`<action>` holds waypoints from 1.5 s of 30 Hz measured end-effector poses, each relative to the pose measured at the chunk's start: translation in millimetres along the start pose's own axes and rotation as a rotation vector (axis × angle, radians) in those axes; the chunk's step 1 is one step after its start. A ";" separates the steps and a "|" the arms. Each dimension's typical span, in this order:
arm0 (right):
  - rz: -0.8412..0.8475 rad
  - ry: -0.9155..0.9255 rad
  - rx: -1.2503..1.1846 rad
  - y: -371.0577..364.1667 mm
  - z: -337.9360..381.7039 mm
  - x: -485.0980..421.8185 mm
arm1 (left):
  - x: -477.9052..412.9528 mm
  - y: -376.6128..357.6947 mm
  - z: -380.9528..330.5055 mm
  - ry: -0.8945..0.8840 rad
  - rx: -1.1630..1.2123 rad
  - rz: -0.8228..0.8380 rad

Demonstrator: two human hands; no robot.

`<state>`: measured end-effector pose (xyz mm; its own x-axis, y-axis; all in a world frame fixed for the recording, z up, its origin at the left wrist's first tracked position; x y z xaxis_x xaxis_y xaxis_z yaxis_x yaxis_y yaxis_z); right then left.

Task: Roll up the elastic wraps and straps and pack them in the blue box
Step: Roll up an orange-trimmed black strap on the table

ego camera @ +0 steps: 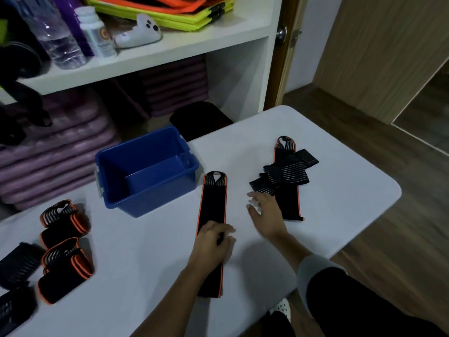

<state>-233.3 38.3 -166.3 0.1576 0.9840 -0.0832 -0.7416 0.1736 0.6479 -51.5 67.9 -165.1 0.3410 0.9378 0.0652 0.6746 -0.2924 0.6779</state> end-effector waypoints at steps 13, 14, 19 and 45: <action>0.341 0.118 0.373 85.5 -105.5 -145.7 | -127.9 -73.7 -82.7 0.240 0.136 -0.187; 0.400 0.151 0.408 82.9 -109.4 -154.5 | -132.1 -78.0 -84.9 0.257 0.135 -0.202; 0.618 0.255 0.584 71.5 -121.1 -180.4 | -141.1 -100.9 -88.7 0.312 0.112 -0.175; -0.044 -0.241 0.694 149.8 -191.1 -146.5 | -123.1 -146.4 -94.4 0.135 -0.263 0.040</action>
<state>-492.1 -72.1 -201.7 0.3755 0.9268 -0.0031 -0.1610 0.0686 0.9846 -254.0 12.9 -203.2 0.2616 0.9481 0.1810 0.4637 -0.2879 0.8379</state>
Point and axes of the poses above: each hand's wrist, its own x-axis away from the middle knuckle, its own y-axis out of the back of the hand, z = x × y, the point moved 3 cm from there along -x, towards the middle knuckle
